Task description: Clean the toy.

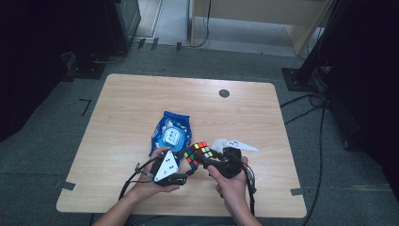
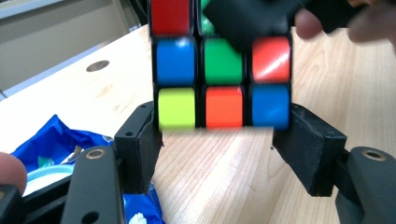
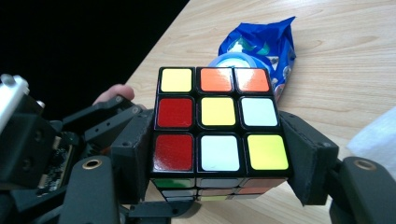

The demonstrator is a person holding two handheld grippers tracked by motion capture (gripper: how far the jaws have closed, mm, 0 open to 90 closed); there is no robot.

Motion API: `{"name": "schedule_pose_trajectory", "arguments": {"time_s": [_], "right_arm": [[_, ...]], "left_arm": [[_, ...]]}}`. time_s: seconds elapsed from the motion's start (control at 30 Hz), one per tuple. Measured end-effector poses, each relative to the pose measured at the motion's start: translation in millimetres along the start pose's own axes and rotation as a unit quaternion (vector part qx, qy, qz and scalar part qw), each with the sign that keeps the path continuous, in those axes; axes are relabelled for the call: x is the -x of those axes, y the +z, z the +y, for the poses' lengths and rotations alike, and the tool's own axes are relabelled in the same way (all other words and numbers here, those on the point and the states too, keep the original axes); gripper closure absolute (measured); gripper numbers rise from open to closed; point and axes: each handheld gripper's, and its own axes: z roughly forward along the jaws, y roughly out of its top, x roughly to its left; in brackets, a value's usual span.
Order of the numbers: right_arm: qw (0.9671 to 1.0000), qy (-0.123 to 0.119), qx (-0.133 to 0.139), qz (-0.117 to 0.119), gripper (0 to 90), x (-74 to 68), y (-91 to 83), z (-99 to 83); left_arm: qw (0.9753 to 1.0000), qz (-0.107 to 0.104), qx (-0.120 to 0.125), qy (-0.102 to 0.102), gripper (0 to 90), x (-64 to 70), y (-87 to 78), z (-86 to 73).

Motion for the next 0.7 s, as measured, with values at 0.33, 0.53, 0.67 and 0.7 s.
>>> {"name": "schedule_pose_trajectory", "arguments": {"time_s": [0.33, 0.53, 0.67, 0.7], "right_arm": [[0.9992, 0.020, -0.021, 0.028, 34.2, 10.7, -7.8, 7.3], [0.9989, 0.014, -0.029, 0.033, 34.1, 7.8, -6.6, 7.0], [0.9984, 0.015, -0.039, 0.038, 33.8, 7.3, -4.2, 5.7], [0.9985, 0.012, -0.040, 0.035, 33.7, 7.3, -3.8, 5.3]], "left_arm": [[0.9990, 0.029, -0.002, 0.033, 39.2, -1.3, -0.2, -5.5], [0.9992, 0.021, 0.002, 0.033, 37.1, -0.4, -2.1, -2.8], [0.9992, 0.017, 0.004, 0.037, 30.2, 5.3, -0.3, 0.1], [0.9991, 0.019, 0.003, 0.038, 28.6, 6.1, 0.4, 0.7]]}}
